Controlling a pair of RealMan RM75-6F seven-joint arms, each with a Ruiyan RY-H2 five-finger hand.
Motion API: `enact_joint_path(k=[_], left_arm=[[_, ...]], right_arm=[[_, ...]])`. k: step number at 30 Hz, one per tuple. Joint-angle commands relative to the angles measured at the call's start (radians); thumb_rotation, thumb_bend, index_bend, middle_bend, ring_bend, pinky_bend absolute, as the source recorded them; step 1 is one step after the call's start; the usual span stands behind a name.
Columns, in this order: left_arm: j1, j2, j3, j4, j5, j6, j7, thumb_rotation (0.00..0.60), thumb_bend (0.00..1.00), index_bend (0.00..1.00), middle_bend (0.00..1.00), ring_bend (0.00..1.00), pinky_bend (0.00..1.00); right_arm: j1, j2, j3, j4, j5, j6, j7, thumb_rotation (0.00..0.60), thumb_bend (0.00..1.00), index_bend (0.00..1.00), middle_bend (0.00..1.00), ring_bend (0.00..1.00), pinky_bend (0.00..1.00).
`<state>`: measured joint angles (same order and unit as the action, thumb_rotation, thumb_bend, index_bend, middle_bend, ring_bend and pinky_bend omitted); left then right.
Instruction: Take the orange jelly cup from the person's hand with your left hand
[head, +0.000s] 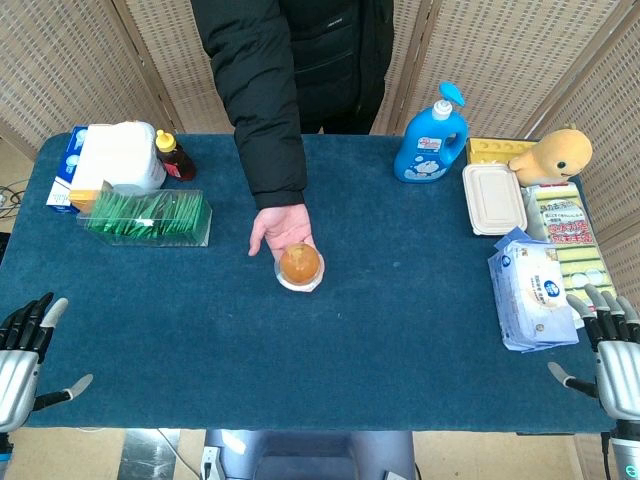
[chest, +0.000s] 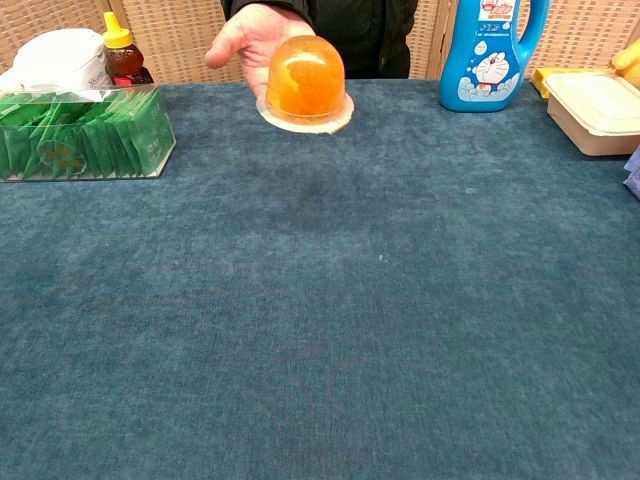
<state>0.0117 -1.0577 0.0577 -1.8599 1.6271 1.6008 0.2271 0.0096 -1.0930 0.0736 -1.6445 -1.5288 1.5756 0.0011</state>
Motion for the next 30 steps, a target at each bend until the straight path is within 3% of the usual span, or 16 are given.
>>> enact_joint_path(k=[1,9,11,14,20,24,27,30], left_arm=[[0.0,-0.001,0.0,0.001,0.001,-0.004,0.002,0.6,0.08,0.0,0.0,0.0,0.07],[-0.064,0.028,-0.011,-0.068,0.031,-0.096,-0.033,0.6,0.05,0.0,0.0,0.0,0.07],[-0.125,0.06,-0.04,-0.152,0.061,-0.155,0.014,0.6,0.03,0.0,0.0,0.0,0.07],[-0.225,0.082,-0.107,-0.278,0.017,-0.276,0.128,0.6,0.03,0.0,0.0,0.0,0.07],[-0.434,-0.017,-0.258,-0.39,-0.313,-0.468,0.434,0.6,0.05,0.0,0.0,0.0,0.07],[-0.589,-0.136,-0.336,-0.344,-0.562,-0.506,0.606,0.6,0.11,0.0,0.0,0.0,0.07],[-0.696,-0.216,-0.373,-0.288,-0.686,-0.531,0.659,0.6,0.12,0.0,0.0,0.0,0.07],[-0.776,-0.284,-0.387,-0.212,-0.746,-0.534,0.701,0.6,0.13,0.0,0.0,0.0,0.07]], right_arm=[[0.0,0.0,0.0,-0.001,0.002,-0.001,0.0,0.6,0.16,0.15,0.05,0.03,0.0],[0.0,0.002,0.005,-0.004,0.01,-0.003,0.002,0.6,0.16,0.15,0.05,0.03,0.0],[0.003,0.003,0.005,-0.004,0.013,-0.009,0.004,0.6,0.16,0.15,0.05,0.03,0.0],[0.005,0.002,0.008,-0.003,0.017,-0.013,0.007,0.6,0.16,0.15,0.05,0.03,0.0],[0.008,0.004,0.007,0.002,0.023,-0.024,0.014,0.6,0.16,0.15,0.05,0.03,0.0],[0.008,0.007,0.01,0.012,0.034,-0.029,0.032,0.6,0.16,0.15,0.05,0.03,0.0],[0.008,0.01,0.013,0.014,0.039,-0.029,0.042,0.6,0.16,0.15,0.05,0.03,0.0],[0.008,0.014,0.015,0.014,0.043,-0.031,0.049,0.6,0.16,0.15,0.05,0.03,0.0]])
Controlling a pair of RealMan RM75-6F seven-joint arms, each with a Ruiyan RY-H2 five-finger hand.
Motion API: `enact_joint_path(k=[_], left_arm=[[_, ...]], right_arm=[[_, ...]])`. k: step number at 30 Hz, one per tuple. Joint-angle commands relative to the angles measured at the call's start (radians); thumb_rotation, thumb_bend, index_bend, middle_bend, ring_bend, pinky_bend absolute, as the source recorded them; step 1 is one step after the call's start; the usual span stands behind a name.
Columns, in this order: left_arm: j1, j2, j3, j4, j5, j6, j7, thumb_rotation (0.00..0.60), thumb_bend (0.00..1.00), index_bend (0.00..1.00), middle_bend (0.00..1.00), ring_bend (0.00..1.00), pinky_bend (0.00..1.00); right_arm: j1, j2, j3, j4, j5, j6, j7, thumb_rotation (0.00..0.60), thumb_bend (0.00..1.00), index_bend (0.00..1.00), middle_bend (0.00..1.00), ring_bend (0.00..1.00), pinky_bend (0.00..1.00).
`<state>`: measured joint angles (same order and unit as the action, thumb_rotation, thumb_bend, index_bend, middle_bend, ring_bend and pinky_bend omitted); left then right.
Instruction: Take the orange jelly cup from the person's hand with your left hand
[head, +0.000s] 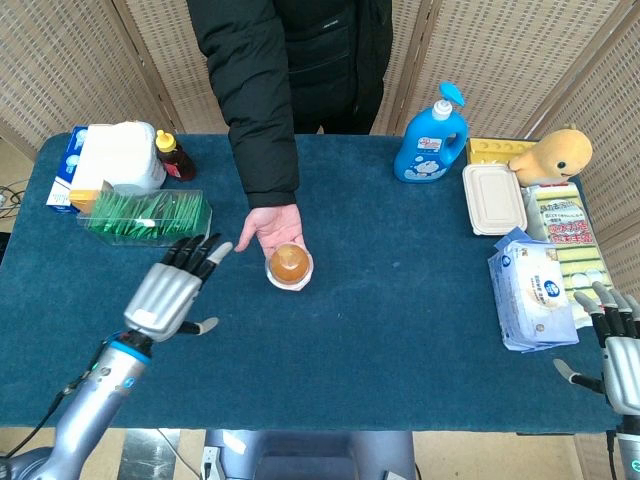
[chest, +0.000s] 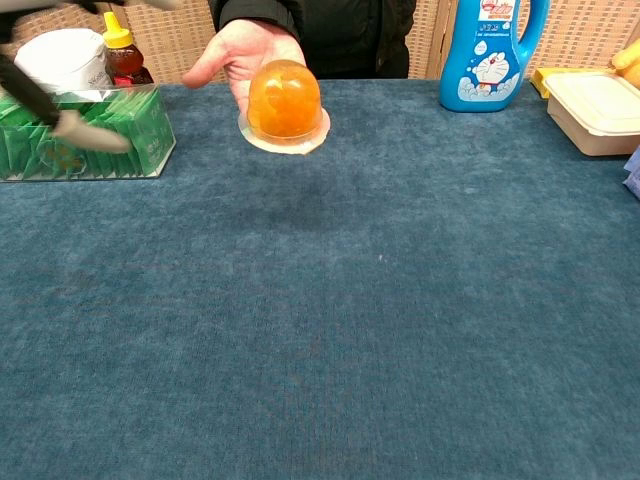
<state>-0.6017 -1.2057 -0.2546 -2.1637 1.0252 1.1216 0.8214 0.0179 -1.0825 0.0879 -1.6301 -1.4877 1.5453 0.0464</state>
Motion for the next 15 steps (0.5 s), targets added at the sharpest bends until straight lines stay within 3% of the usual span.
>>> enact_joint_path(k=[1,7,15], left_arm=[[-0.19,-0.163,-0.08,0.116,-0.175,-0.05,0.116,0.6,0.13,0.0,0.0,0.0,0.07],[-0.282,-0.234,-0.083,0.185,-0.266,-0.025,0.14,0.6,0.13,0.0,0.0,0.0,0.07],[-0.343,-0.275,-0.063,0.254,-0.346,-0.006,0.137,0.6,0.13,0.0,0.0,0.0,0.21]], right_arm=[[0.001,0.003,0.001,0.001,0.004,-0.005,0.005,0.6,0.16,0.15,0.05,0.03,0.0],[0.004,-0.002,-0.003,0.007,0.003,-0.013,0.005,0.6,0.16,0.15,0.05,0.03,0.0],[0.005,-0.002,-0.005,0.006,0.001,-0.015,0.007,0.6,0.16,0.15,0.05,0.03,0.0]])
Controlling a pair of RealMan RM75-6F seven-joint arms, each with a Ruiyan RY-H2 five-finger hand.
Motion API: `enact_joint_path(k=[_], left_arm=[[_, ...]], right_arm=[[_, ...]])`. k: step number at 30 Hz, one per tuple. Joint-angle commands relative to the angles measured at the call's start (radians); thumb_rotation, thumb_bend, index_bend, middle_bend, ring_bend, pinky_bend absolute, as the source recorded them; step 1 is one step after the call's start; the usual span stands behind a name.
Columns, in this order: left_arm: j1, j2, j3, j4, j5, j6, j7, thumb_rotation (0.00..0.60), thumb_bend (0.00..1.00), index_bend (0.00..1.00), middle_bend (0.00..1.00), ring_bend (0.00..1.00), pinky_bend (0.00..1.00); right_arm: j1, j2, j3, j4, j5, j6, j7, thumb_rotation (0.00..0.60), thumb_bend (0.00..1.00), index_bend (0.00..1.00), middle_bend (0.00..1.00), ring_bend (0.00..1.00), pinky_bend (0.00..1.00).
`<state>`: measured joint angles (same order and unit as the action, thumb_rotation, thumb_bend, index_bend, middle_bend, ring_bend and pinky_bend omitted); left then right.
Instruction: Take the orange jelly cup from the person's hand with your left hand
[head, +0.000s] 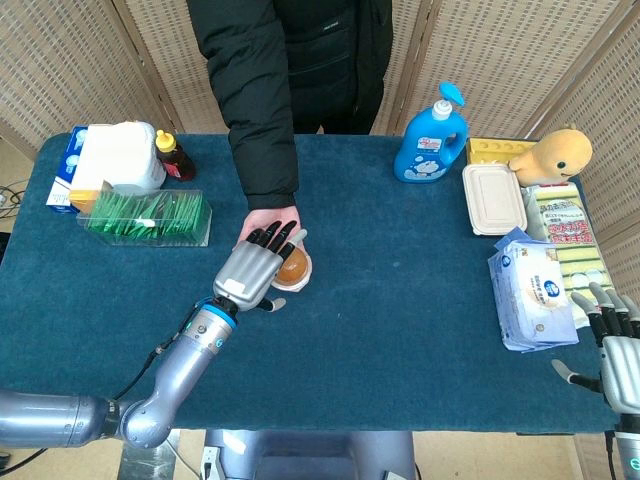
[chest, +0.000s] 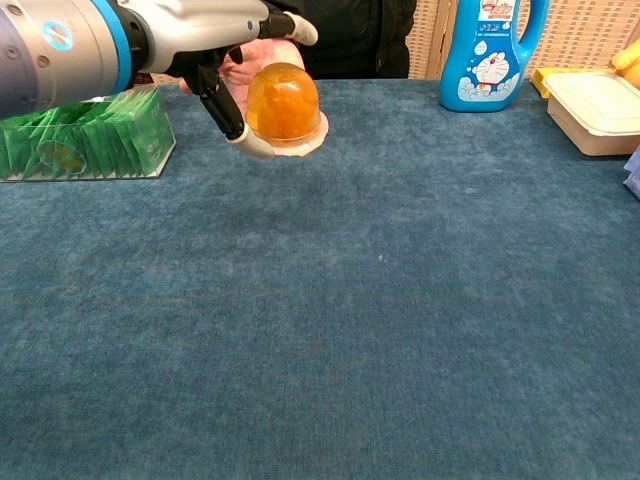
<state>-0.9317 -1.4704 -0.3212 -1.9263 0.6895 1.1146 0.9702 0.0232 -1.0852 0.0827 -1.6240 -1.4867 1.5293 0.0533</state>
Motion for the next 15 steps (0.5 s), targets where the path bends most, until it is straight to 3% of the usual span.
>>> enact_joint_path(k=[1,8,10,15], left_arm=[[-0.018,-0.014,0.005,0.025,-0.013,-0.001,-0.027,0.6,0.13,0.0,0.0,0.0,0.22],[-0.044,-0.029,0.03,0.05,-0.032,0.031,-0.036,0.6,0.14,0.02,0.04,0.09,0.36],[-0.053,-0.037,0.038,0.057,-0.027,0.041,-0.035,0.6,0.14,0.09,0.12,0.16,0.4],[-0.061,-0.064,0.054,0.088,0.018,0.079,-0.047,0.6,0.17,0.37,0.36,0.35,0.51]], right_arm=[[-0.001,0.001,0.001,-0.001,0.0,0.003,0.001,0.6,0.16,0.15,0.05,0.03,0.0],[0.0,0.002,0.0,0.0,0.002,-0.002,0.008,0.6,0.16,0.15,0.05,0.04,0.0],[0.0,0.002,-0.001,0.0,0.0,-0.001,0.008,0.6,0.17,0.15,0.05,0.04,0.0],[0.0,0.003,0.001,0.002,0.004,0.0,0.011,0.6,0.16,0.15,0.05,0.04,0.0]])
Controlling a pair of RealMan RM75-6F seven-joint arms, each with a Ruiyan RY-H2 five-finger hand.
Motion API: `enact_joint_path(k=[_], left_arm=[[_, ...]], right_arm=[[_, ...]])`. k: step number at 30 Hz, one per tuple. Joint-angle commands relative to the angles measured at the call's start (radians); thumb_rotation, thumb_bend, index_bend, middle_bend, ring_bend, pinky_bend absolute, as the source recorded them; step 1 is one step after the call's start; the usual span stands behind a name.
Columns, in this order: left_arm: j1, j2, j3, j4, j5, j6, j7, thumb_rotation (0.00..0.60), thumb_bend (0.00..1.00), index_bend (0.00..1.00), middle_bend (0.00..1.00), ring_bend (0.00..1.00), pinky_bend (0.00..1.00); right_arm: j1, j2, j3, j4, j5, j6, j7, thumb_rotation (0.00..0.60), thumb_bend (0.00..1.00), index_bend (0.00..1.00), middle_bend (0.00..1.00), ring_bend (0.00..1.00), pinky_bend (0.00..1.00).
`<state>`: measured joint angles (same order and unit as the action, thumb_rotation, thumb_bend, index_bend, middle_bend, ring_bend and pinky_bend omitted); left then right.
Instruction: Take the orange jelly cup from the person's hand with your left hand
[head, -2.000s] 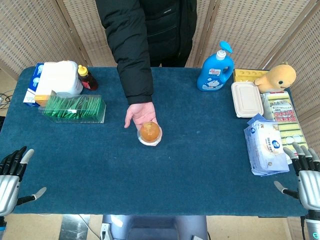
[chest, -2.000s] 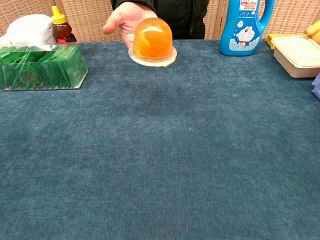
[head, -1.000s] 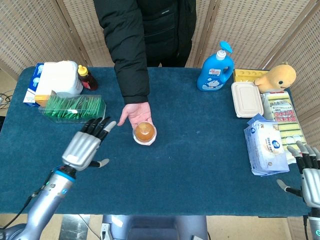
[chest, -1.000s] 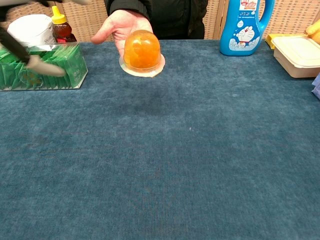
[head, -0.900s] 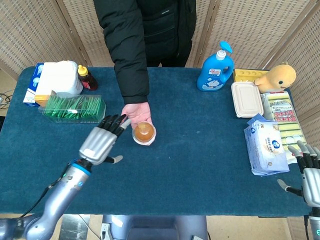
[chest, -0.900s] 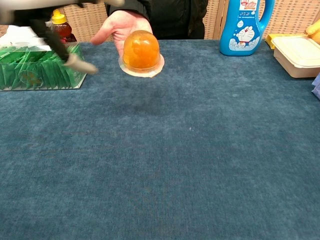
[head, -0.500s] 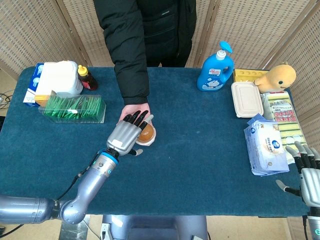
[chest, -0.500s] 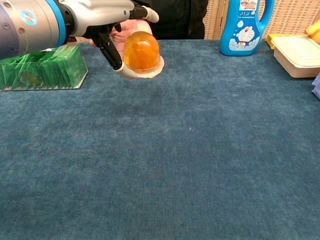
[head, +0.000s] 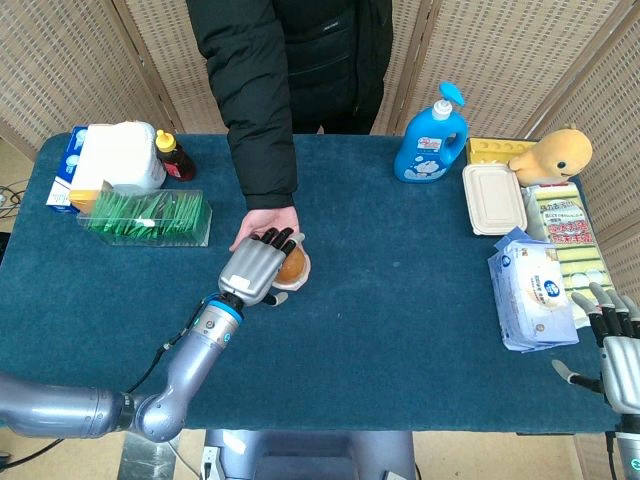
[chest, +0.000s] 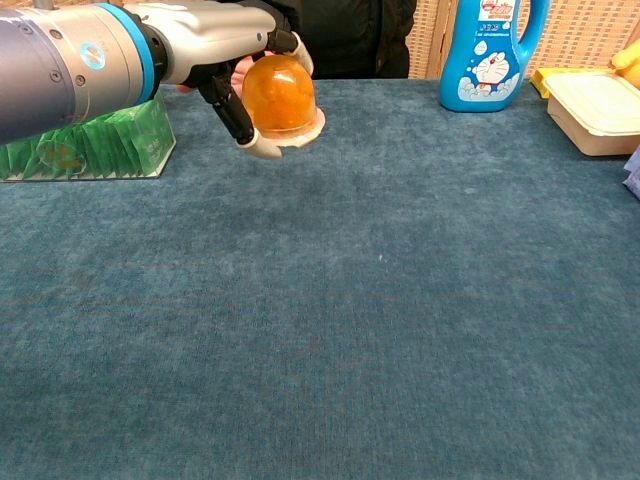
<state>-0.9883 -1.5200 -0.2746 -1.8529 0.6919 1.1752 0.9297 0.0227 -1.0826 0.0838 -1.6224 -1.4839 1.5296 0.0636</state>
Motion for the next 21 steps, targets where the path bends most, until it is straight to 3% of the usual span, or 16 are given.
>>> enact_joint_path(k=[1,14,21], left_arm=[[-0.006,-0.019,0.008,0.019,0.021,0.024,-0.012,0.6,0.18,0.4,0.38,0.37,0.52],[-0.012,-0.035,0.024,0.036,0.061,0.055,-0.036,0.6,0.22,0.51,0.49,0.46,0.57],[-0.001,0.011,0.016,-0.061,0.14,0.084,-0.067,0.6,0.22,0.51,0.49,0.46,0.57]], right_arm=[[0.0,0.001,0.0,0.001,0.001,-0.002,0.003,0.6,0.16,0.15,0.05,0.04,0.0],[0.0,0.001,0.002,0.005,0.003,0.0,0.009,0.6,0.16,0.15,0.05,0.04,0.0],[0.001,0.003,0.002,0.006,0.004,-0.001,0.011,0.6,0.16,0.15,0.05,0.04,0.0]])
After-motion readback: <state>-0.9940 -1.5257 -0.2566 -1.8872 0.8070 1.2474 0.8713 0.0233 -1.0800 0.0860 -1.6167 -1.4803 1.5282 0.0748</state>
